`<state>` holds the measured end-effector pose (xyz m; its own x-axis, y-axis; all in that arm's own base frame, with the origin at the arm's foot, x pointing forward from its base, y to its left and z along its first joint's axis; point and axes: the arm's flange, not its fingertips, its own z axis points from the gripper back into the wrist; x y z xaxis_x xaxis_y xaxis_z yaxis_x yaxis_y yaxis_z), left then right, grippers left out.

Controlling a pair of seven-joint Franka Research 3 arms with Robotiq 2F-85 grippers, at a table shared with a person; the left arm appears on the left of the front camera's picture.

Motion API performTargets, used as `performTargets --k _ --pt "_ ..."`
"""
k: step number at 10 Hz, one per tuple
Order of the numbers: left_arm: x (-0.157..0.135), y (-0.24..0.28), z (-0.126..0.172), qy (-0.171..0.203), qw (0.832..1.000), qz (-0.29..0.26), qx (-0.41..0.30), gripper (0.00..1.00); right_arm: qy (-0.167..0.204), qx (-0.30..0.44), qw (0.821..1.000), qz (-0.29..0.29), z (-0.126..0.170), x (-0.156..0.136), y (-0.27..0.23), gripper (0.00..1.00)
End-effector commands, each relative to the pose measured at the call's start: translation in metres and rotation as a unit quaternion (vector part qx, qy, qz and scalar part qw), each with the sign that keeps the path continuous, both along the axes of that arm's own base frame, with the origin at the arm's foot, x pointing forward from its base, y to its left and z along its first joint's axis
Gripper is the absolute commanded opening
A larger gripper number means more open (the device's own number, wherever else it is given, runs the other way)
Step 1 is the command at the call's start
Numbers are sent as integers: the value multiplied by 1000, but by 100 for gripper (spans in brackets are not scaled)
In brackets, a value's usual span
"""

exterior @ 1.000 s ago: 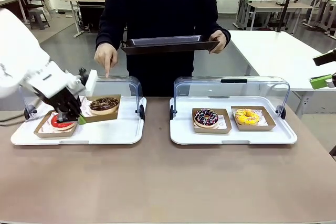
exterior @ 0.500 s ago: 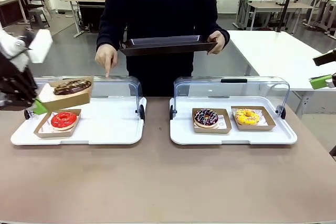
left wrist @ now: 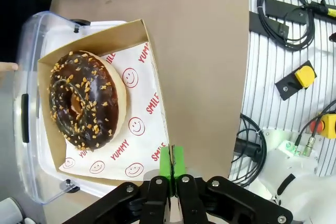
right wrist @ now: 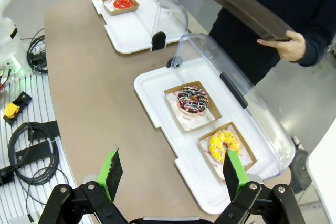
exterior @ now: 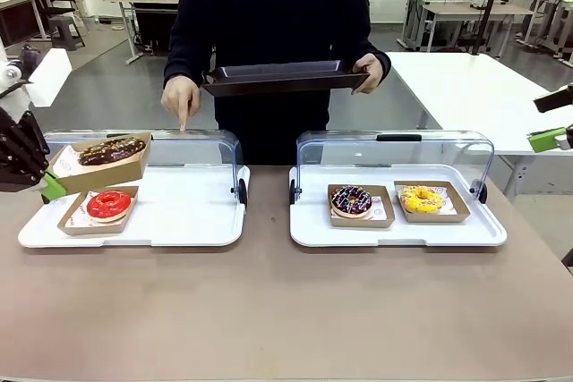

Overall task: Provide the desired donut to the person.
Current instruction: Place the picked Paper togo box onto the Handle tray extended by the person.

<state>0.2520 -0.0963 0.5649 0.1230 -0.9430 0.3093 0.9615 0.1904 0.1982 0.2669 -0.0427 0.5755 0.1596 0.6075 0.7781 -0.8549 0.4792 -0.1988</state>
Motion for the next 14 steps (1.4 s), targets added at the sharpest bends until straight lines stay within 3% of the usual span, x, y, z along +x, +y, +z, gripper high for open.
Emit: performTargets --k 1,14 --pt "1 -3 0 -9 1000 9 4 0 0 -1 1000 9 -1 1 1 100" --pt "1 -3 0 -9 1000 9 4 0 0 -1 1000 9 -1 1 1 100"
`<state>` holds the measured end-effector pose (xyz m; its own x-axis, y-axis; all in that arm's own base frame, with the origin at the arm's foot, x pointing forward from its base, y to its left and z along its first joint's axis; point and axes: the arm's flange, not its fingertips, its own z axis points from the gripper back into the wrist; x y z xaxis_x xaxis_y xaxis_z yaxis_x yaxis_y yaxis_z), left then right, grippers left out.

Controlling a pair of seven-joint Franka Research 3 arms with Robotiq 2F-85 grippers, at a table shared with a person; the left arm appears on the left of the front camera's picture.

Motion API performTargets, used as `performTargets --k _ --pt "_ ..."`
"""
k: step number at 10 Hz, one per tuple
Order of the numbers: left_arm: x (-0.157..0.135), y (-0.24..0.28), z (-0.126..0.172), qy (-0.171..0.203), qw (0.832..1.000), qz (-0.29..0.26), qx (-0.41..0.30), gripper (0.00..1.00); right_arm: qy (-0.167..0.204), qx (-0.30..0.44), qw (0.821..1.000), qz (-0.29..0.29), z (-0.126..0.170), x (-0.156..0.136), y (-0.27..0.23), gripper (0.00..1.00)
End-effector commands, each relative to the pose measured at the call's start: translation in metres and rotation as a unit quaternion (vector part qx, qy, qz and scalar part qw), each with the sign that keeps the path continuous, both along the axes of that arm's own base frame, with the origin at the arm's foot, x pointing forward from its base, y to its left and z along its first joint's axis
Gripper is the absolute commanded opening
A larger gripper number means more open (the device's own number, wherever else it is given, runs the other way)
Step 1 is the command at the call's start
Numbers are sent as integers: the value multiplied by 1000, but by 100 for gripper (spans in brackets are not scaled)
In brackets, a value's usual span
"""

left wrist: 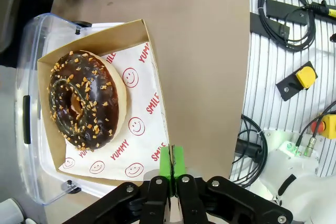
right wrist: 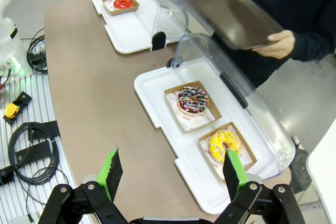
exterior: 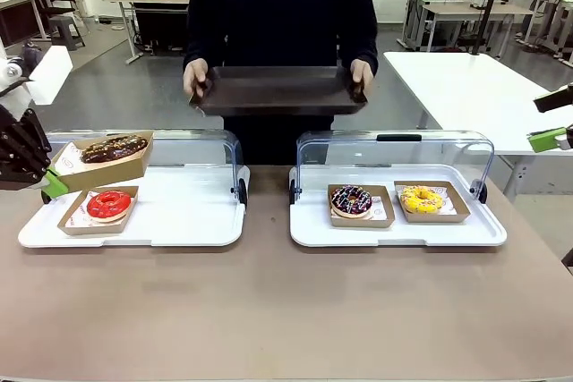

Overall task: Provide the desired donut to the person.
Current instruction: Place the picked Paper togo box onto the Handle tray extended by the person.

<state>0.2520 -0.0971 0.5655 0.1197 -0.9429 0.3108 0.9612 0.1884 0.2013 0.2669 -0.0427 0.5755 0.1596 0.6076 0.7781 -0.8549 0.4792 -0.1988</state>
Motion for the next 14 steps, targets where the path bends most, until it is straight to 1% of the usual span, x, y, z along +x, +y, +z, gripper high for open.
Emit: performTargets --k 1,13,14 --pt "1 -3 0 -8 1000 11 5 0 0 -1 1000 9 -1 1 1 100" --pt "1 -3 0 -8 1000 11 5 0 0 -1 1000 9 -1 1 1 100" --pt "0 0 0 0 1000 0 0 2 0 -1 1000 9 -1 1 1 100"
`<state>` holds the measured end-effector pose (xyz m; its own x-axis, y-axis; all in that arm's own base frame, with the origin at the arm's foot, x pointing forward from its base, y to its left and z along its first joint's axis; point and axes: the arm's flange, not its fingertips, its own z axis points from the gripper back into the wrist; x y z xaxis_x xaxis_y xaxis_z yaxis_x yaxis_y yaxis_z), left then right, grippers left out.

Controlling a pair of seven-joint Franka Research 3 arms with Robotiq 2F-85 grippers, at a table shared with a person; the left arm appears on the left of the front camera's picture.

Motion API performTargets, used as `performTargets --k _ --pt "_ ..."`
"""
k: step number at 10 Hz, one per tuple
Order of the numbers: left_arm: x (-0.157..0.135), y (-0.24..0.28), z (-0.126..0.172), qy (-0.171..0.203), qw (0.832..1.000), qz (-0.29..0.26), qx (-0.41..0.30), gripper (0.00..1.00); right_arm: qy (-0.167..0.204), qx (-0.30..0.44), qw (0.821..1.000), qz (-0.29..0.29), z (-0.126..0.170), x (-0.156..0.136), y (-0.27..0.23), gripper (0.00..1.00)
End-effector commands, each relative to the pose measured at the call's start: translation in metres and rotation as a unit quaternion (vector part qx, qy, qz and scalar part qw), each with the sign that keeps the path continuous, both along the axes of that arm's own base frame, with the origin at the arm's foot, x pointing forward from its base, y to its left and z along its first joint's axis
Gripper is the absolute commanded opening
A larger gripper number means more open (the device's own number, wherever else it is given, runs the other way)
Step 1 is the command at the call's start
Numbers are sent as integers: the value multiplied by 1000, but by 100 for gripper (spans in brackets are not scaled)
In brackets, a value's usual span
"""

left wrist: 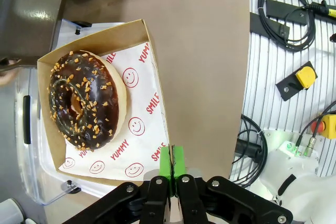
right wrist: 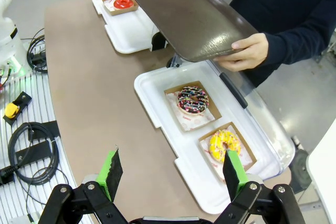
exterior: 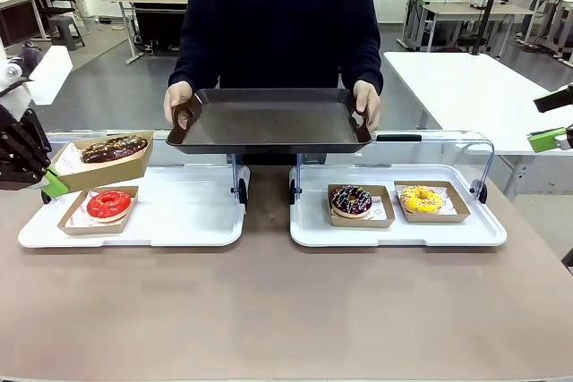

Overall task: Provide the desired donut to the person.
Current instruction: Place the picked Paper togo box onto the Handle tray extended by the person.

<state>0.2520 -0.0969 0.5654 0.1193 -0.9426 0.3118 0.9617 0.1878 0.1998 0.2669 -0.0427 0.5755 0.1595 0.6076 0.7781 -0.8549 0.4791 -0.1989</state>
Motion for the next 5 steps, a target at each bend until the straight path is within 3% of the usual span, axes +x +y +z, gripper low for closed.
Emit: performTargets --k 1,3,5 --pt "17 -15 21 0 1000 -12 13 2 0 -1 1000 9 -1 1 1 100" --pt "69 -49 54 -2 999 -28 23 2 0 -1 1000 9 -1 1 1 100" --pt "145 -86 69 4 998 -49 44 2 0 -1 1000 9 -1 1 1 100"
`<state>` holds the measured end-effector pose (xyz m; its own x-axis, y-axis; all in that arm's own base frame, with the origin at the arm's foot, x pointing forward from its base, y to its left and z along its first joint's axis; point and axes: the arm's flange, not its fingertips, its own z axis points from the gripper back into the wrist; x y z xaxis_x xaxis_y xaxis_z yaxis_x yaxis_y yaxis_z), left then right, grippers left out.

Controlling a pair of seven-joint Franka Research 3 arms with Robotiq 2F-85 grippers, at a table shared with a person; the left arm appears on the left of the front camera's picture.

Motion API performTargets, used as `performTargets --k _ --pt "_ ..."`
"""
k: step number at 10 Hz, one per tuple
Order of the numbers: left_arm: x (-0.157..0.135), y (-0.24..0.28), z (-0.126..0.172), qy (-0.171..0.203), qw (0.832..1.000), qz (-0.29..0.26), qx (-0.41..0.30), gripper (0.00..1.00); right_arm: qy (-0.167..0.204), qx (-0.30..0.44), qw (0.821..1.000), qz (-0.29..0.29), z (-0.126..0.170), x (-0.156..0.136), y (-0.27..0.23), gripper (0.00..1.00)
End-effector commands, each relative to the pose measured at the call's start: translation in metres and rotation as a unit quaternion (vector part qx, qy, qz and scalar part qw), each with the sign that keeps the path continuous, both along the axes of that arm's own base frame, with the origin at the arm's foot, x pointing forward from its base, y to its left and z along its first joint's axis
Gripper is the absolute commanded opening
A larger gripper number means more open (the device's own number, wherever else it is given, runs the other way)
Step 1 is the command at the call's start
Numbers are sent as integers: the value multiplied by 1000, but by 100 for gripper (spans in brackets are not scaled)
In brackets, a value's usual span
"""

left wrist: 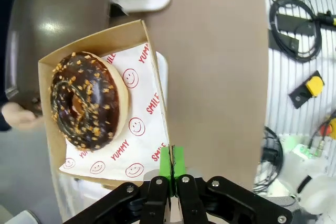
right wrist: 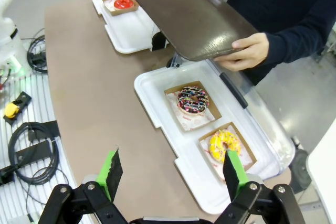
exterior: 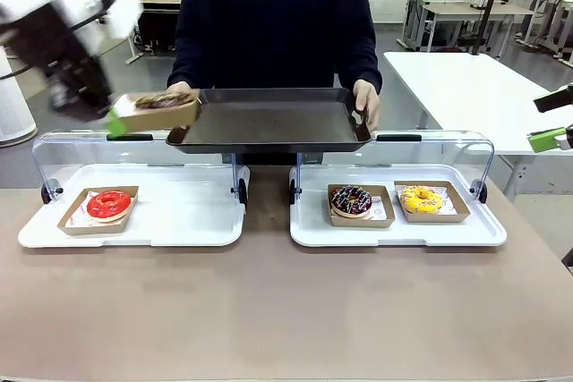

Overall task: Provide the desired donut to the person.
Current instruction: Place the picked Paper togo box onto the Handle tray extended by the person.

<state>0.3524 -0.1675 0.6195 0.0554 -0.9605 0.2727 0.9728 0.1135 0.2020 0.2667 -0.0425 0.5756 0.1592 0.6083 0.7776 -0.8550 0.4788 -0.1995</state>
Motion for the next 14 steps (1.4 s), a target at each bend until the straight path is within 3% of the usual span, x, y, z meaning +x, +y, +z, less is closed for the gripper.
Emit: performTargets --k 1,2,5,8,11,12,13,14 --pt "80 -34 14 -2 999 -34 41 2 0 0 1000 9 -1 1 0 100" --pt "111 -52 10 2 996 -61 58 2 0 0 1000 9 -1 1 0 100" --pt "169 -88 -20 -19 990 -63 122 2 0 0 1000 9 -1 1 0 100" --pt "190 -90 -51 6 991 -58 117 2 0 0 1000 9 -1 1 0 100" --pt "190 -93 -57 34 991 -73 108 2 0 0 1000 9 -1 1 0 100" --pt "189 -94 -58 42 991 -78 103 57 0 0 1000 9 -1 1 0 100" --pt "189 -93 -55 47 992 -79 89 57 0 0 1000 9 -1 1 0 100" --pt "187 -92 -50 50 993 -71 77 100 0 0 1000 9 -1 1 0 100"
